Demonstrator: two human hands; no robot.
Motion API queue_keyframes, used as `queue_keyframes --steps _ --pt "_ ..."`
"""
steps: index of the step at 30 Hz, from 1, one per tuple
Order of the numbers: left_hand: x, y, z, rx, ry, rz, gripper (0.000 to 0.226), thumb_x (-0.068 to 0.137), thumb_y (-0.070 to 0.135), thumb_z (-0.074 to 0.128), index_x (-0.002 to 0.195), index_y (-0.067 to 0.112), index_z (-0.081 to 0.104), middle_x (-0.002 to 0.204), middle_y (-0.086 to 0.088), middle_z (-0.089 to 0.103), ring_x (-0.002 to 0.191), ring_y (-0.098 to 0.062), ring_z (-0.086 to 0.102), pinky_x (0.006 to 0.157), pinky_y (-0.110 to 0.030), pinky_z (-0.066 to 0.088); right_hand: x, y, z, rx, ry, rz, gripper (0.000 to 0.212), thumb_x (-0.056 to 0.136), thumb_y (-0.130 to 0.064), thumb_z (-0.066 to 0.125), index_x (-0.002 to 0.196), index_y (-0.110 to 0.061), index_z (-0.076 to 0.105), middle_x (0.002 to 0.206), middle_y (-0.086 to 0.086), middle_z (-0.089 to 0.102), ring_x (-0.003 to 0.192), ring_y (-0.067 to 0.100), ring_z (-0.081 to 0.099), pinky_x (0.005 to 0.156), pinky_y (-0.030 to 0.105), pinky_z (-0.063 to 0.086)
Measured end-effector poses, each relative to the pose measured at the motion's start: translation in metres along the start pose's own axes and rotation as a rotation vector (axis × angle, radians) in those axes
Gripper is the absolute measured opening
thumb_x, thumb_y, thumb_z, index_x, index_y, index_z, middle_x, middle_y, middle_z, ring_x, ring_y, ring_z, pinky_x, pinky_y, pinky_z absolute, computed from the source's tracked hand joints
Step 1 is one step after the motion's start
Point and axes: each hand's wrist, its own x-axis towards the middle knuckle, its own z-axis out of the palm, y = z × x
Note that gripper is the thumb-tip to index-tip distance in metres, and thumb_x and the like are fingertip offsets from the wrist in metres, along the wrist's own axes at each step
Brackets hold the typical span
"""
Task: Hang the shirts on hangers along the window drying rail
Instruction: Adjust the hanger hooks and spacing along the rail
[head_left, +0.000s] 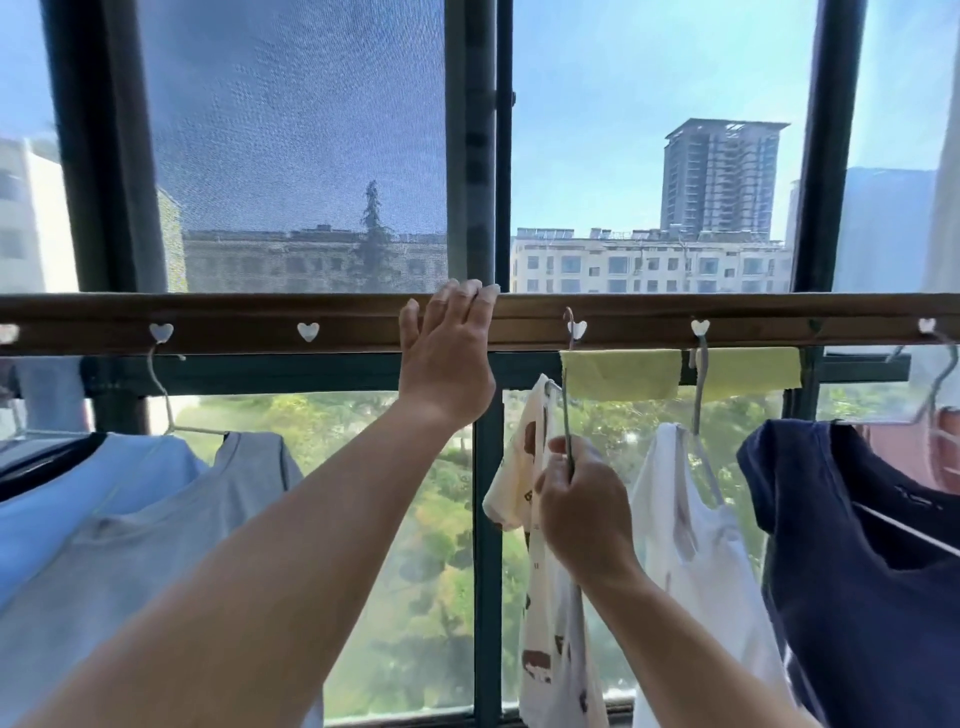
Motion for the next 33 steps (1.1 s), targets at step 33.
queue_keyframes --steps 33 --pt "-0.027 -0.164 -0.097 0.013 -0.113 -0.165 0.081 0.073 -0.009 0.039 0.146 0.025 0.026 0.154 0.005 0.023 0.144 -0.015 0.011 0.117 -0.048 -0.002 -0.048 -0.105 0.156 0.083 -0.321 -0.167 0.028 0.096 -0.018 0.038 0.116 -0.016 0.057 0.090 0.008 0.068 0.079 0.024 0.063 0.071 0.037 0.053"
